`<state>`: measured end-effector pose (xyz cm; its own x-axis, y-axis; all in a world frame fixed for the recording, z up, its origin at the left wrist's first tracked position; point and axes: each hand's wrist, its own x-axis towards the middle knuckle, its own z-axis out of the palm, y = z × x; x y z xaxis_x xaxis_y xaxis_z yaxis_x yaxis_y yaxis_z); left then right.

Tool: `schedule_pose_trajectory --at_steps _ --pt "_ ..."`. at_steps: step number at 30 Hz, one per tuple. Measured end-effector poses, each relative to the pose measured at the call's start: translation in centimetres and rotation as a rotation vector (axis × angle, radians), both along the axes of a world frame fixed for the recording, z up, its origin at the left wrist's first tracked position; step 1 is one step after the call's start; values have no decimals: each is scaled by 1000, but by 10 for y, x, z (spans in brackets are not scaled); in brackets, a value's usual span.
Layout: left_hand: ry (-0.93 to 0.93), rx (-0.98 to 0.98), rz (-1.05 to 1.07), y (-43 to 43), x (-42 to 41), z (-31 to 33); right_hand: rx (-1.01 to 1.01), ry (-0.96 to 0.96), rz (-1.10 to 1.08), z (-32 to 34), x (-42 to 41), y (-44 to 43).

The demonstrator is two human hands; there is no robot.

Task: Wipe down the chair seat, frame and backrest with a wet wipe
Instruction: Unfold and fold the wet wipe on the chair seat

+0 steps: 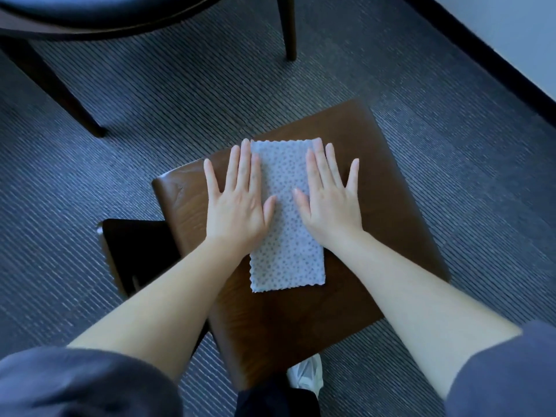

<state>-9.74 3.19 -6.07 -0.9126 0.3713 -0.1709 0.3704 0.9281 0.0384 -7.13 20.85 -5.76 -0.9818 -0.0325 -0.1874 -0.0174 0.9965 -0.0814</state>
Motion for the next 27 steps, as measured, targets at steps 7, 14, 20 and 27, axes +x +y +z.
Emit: schedule_pose_trajectory --at_steps 7,14,20,27 --pt "-7 54 -204 -18 63 -11 37 -57 183 -8 61 -3" --pt "-40 43 -151 -27 70 1 -108 17 127 7 77 4" --pt "131 202 -471 -61 98 19 -287 222 327 16 129 35" --pt "101 207 -476 -43 93 15 -288 253 375 13 117 30"
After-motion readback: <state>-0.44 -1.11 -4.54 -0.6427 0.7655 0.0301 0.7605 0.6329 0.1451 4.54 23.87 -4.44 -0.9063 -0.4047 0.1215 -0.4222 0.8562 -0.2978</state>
